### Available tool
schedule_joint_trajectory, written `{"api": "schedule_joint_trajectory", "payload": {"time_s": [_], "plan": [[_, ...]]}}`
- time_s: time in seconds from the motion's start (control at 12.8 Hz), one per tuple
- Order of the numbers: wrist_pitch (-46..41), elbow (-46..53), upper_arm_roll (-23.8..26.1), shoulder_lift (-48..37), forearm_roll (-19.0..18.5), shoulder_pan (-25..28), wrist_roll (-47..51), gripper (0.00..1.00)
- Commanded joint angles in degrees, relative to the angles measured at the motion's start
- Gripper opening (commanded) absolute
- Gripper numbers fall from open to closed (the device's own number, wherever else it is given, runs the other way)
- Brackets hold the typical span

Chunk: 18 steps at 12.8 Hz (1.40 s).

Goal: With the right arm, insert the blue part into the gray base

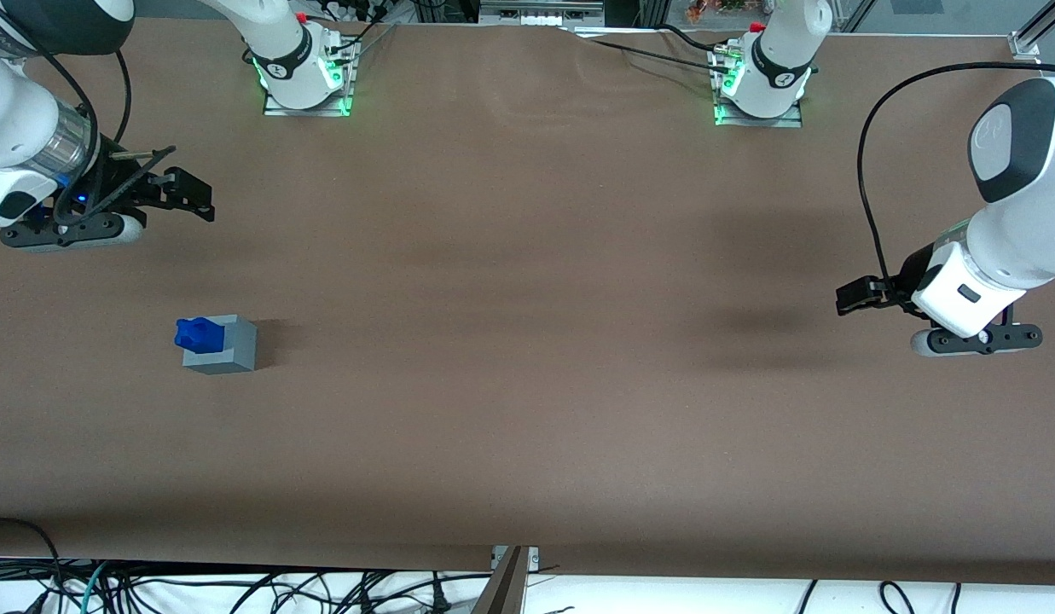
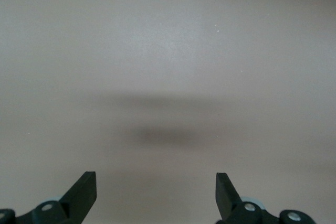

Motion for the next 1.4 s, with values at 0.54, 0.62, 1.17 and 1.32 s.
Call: {"api": "schedule_joint_trajectory", "payload": {"time_s": [0.54,0.62,1.17,1.32], "plan": [[0.65,3.3,12.33,3.46,-2.55,-11.59,0.18,0.99],[0.65,3.3,17.26,3.2,-3.16,-16.08,0.44,0.99],[0.65,3.47,19.33,3.11,-5.8,-17.44,0.27,0.99],[0.56,4.17,19.25,3.2,-5.63,-17.53,0.27,0.99]]}}
